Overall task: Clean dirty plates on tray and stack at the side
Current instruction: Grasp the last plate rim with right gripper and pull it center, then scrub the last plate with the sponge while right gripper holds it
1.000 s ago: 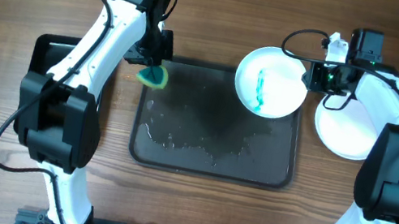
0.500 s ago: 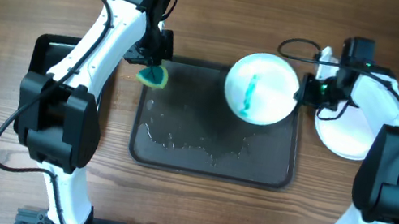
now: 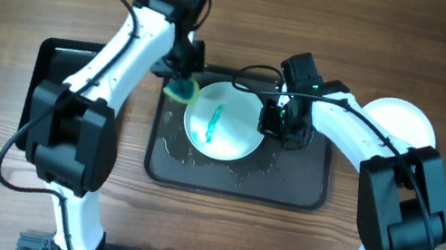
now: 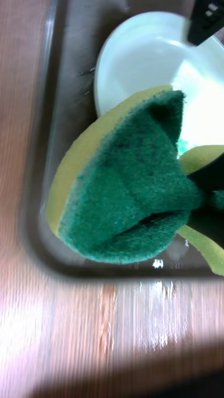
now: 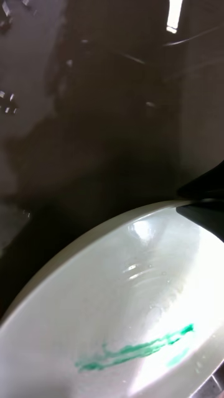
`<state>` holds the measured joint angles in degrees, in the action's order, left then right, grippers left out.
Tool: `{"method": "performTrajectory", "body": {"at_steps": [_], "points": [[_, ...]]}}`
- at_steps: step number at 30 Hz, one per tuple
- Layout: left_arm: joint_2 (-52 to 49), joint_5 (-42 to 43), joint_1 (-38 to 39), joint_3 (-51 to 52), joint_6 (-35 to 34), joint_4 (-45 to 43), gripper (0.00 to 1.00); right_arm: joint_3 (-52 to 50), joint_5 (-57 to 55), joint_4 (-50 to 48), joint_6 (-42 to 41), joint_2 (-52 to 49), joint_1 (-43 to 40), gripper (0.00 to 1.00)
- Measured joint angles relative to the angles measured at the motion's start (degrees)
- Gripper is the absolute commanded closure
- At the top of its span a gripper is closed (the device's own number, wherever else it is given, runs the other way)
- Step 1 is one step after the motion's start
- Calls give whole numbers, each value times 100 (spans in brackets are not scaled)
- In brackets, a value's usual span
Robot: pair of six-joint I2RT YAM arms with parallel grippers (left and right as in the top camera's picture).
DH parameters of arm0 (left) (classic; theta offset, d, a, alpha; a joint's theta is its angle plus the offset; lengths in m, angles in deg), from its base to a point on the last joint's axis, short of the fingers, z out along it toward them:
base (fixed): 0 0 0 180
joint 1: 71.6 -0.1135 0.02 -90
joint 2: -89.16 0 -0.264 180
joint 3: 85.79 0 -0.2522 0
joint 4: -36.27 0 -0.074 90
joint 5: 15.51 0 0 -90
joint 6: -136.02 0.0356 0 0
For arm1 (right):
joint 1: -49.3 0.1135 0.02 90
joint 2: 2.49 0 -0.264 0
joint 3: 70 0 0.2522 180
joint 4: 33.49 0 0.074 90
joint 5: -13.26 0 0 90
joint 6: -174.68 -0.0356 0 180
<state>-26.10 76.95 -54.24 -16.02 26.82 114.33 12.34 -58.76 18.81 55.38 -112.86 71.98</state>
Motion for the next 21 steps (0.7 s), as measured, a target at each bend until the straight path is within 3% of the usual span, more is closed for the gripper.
{"method": "performTrajectory", "body": {"at_steps": [7, 14, 19, 21], "points": [[11, 367, 798, 1165, 114, -855, 96, -33, 133, -168, 199, 0, 0, 96], [127, 516, 791, 2004, 129, -1849, 96, -55, 168, -184, 238, -2, 0, 96], [127, 2081, 1134, 2138, 704, -2350, 96, -63, 168, -177, 238, -2, -33, 96], [125, 2271, 1272, 2164, 610, -2647, 96, -63, 168, -179, 238, -2, -33, 96]]}}
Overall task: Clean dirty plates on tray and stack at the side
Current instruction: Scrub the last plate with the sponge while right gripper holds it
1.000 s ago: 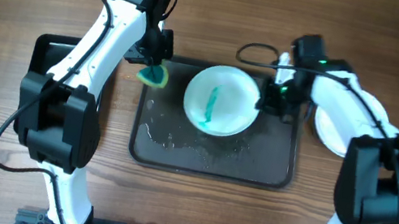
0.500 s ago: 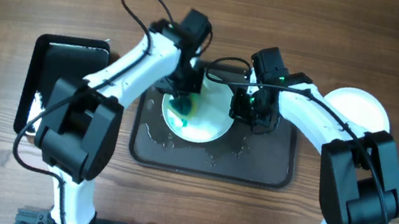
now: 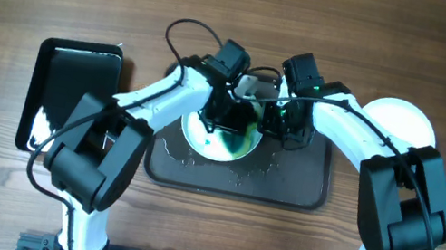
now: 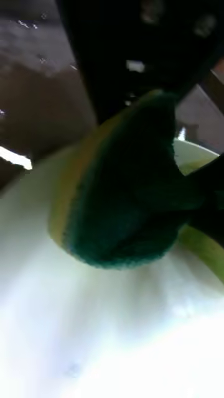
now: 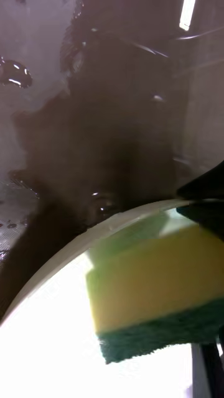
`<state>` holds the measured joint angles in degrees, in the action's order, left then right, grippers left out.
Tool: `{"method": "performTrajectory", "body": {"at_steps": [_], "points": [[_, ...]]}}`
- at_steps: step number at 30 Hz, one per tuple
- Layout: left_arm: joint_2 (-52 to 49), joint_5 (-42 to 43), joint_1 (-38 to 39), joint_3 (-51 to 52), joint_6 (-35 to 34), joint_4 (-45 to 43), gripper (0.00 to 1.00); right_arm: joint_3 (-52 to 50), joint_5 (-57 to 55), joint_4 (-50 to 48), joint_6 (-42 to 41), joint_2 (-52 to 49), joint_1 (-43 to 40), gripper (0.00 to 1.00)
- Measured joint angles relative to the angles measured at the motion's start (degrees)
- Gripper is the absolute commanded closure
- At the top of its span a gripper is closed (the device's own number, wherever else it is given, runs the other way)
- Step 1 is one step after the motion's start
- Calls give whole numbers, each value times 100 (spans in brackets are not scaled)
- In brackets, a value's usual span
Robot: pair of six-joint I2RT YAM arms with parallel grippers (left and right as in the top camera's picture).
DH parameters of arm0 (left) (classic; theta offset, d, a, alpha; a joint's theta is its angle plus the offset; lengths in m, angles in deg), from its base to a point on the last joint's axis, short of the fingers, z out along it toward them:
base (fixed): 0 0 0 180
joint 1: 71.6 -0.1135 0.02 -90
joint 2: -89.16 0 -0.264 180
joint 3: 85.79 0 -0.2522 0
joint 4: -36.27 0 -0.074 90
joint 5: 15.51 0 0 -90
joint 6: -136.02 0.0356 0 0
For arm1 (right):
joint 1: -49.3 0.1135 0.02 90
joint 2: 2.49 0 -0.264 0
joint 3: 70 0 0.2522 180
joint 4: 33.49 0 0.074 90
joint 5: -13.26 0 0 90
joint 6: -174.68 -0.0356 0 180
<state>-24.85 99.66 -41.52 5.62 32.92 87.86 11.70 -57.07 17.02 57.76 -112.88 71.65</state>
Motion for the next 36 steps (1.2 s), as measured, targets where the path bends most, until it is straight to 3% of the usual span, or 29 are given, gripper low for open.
{"method": "performTrajectory", "body": {"at_steps": [7, 11, 14, 17, 20, 22, 24, 26, 31, 33, 36], "points": [[11, -2013, -245, -63, -1552, 361, 96, 0, 149, -74, 0, -2, 61, 96], [46, -2944, -321, -131, -1626, 1178, 96, -11, 179, -107, -7, -2, 61, 96], [46, -2583, -328, -133, -855, 1320, 96, -11, 188, -103, -7, -2, 61, 96], [46, -894, -444, -105, 531, 1366, 96, -15, 149, -81, -4, -2, 17, 96], [28, 173, -391, -35, 1010, 962, 96, -15, 149, -83, -4, -2, 17, 96], [28, 420, -367, -9, 1043, 651, 96, -15, 149, -83, -4, -2, 17, 96], [20, 101, -348, -4, 691, 199, 96, -15, 149, -87, -4, -2, 17, 96], [17, -964, -337, -4, -109, -146, 96, -15, 151, -111, -7, -2, 17, 96], [35, -3130, -243, -68, -1596, 339, 96, -15, 162, -168, -7, -2, 39, 96], [35, -3353, -245, -94, -1744, 643, 96, -15, 197, -170, -7, -2, 46, 96], [39, -2562, -332, -127, -960, 905, 96, -17, 173, -111, -4, -2, 44, 96]]}}
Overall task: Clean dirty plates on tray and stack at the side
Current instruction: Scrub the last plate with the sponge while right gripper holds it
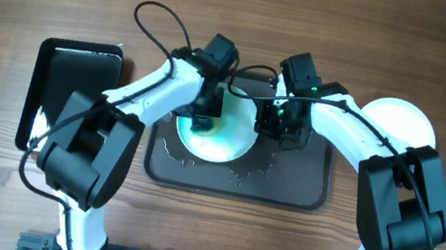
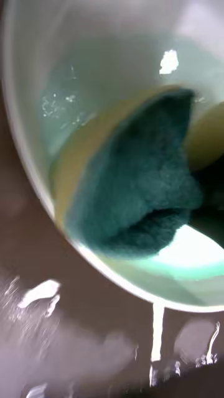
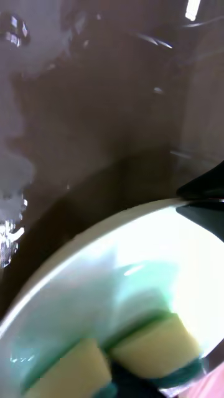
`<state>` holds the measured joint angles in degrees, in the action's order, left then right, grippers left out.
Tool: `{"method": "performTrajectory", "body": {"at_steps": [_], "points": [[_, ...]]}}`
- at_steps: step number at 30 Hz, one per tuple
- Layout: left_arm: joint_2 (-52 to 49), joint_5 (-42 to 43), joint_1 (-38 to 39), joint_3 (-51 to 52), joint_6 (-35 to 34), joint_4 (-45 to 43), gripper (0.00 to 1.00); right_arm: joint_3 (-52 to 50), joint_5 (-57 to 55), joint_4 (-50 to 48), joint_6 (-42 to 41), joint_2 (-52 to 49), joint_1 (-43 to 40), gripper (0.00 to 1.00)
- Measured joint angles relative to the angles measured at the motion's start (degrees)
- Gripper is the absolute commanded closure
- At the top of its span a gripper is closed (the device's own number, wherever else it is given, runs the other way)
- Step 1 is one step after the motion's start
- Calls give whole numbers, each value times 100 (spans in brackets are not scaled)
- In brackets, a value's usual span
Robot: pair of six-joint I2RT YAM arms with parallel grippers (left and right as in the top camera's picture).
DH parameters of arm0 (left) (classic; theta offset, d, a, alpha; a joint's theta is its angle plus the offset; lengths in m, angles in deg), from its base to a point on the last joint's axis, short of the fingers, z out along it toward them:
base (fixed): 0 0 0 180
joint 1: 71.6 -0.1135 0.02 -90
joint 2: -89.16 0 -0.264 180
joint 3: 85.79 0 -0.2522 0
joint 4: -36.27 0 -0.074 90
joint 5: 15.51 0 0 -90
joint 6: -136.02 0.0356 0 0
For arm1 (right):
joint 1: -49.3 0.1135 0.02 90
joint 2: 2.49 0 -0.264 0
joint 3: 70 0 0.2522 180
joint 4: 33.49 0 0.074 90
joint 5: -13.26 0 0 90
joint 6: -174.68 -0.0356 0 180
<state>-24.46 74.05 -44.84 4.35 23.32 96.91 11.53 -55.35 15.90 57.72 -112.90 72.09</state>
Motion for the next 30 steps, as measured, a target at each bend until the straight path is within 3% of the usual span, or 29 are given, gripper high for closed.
{"method": "performTrajectory", "body": {"at_steps": [2, 4, 8, 12, 18, 24, 28, 30], "points": [[0, 1351, -140, 4, 822, 212, 96, -4, -22, 26, 2, 0, -22, 96], [-7, 2404, -94, 61, 1209, 208, 96, -4, -24, 26, 0, 0, -22, 96], [-9, 3029, -13, 111, 1429, -525, 96, -4, -22, 7, 0, 0, -22, 96], [-11, 1812, -9, 114, 1021, -901, 96, -4, -22, -11, 0, 0, -22, 96], [-4, -157, 83, 48, -66, -448, 96, -4, 24, -61, 0, 0, 7, 96], [-15, -787, 52, -321, -619, 1058, 96, -4, 46, -61, -2, 0, 7, 96], [-31, -850, 9, -1635, -680, 2109, 96, -4, 46, -37, 35, 0, 4, 96], [-26, -872, -28, -2076, -680, 2135, 96, -4, 24, -17, 133, 7, 4, 96]]}}
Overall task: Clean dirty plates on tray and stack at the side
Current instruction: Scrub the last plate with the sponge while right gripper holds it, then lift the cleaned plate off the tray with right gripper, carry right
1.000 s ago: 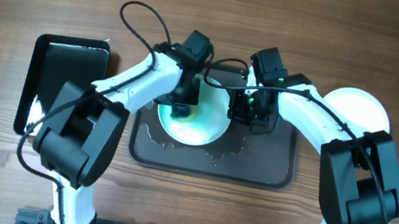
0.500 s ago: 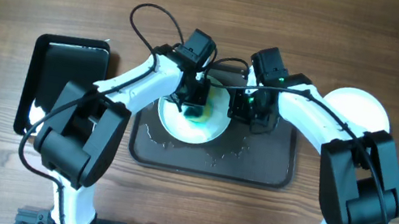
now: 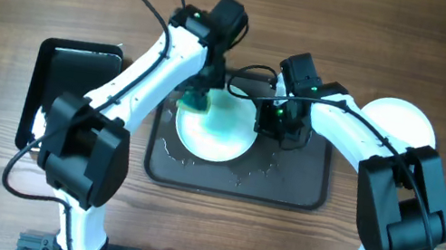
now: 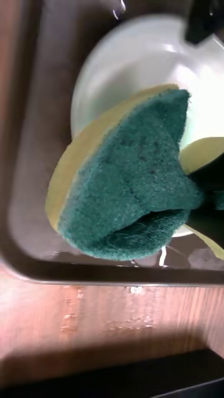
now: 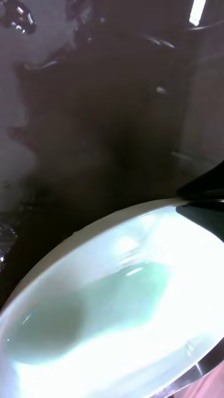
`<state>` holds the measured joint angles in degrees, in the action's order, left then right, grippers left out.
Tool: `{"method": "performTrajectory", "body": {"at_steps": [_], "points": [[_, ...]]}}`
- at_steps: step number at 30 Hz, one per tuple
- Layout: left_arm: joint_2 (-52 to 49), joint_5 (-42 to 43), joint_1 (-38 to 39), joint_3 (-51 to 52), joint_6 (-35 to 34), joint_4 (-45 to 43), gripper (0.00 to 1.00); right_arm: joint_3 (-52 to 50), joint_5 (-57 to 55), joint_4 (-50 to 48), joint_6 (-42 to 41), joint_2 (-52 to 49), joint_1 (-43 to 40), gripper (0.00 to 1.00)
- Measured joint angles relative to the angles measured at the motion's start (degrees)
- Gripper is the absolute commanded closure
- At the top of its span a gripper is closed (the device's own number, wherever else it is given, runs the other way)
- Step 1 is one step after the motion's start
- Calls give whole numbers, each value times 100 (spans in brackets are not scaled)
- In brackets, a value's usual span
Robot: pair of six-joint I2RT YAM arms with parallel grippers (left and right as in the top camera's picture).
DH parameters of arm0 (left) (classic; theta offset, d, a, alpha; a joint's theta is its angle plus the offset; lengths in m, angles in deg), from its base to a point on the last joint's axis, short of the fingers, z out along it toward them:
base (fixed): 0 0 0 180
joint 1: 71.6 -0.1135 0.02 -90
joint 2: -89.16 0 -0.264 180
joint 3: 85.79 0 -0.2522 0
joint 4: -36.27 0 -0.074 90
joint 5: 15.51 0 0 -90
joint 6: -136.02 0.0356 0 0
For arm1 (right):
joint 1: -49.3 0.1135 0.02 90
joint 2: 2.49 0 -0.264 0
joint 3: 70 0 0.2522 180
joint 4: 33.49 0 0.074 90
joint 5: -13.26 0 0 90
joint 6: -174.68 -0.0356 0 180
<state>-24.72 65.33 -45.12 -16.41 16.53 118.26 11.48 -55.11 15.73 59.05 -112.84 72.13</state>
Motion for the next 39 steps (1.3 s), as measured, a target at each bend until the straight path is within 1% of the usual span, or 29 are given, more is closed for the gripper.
{"method": "performTrajectory", "body": {"at_steps": [3, 4, 5, 7, 12, 19, 21, 25, 27, 29, 31, 33, 35, 37, 39], "points": [[0, 201, -334, -81, 0, -144, 96, -48, -636, 514, 46, 352, 11, 96], [0, 330, -522, -81, 0, -164, 96, -63, -1333, 813, 63, 925, 94, 96], [0, 461, -767, -81, -2, -199, 96, -61, -1716, 863, 68, 1338, 186, 96], [0, 562, -833, -81, -2, -219, 96, -68, -2691, 1093, 76, 1847, 573, 96], [0, 629, -828, -81, -2, -315, 96, -68, -4673, 1429, -48, 2826, 1676, 96], [0, 632, -828, -81, -2, -313, 96, -68, -7350, 1731, -63, 2942, 2907, 96], [0, 632, -828, -81, -2, -313, 96, -68, -8098, 1725, 116, 2942, 3259, 96], [0, 632, -828, -81, -2, -313, 96, -68, -9086, 1617, 538, 2942, 3620, 96], [0, 632, -828, -81, -2, -313, 96, -68, -9377, 1508, 765, 2942, 3685, 96], [0, 632, -828, -81, -2, -313, 96, -68, -9543, 1423, 927, 2942, 3694, 96], [0, 632, -828, -81, -2, -313, 96, -68, -9477, 1412, 946, 2942, 3692, 96], [0, 632, -828, -81, -2, -313, 96, -68, -9064, 1447, 675, 2942, 3641, 96], [0, 634, -828, -81, -2, -313, 96, -68, -8293, 1534, 107, 2942, 3351, 95], [0, 638, -828, -81, -2, -313, 96, -68, -7189, 1554, -267, 2942, 2763, 88], [0, 654, -828, -81, -2, -313, 96, -68, -5626, 1646, -501, 2942, 1690, 84]]}}
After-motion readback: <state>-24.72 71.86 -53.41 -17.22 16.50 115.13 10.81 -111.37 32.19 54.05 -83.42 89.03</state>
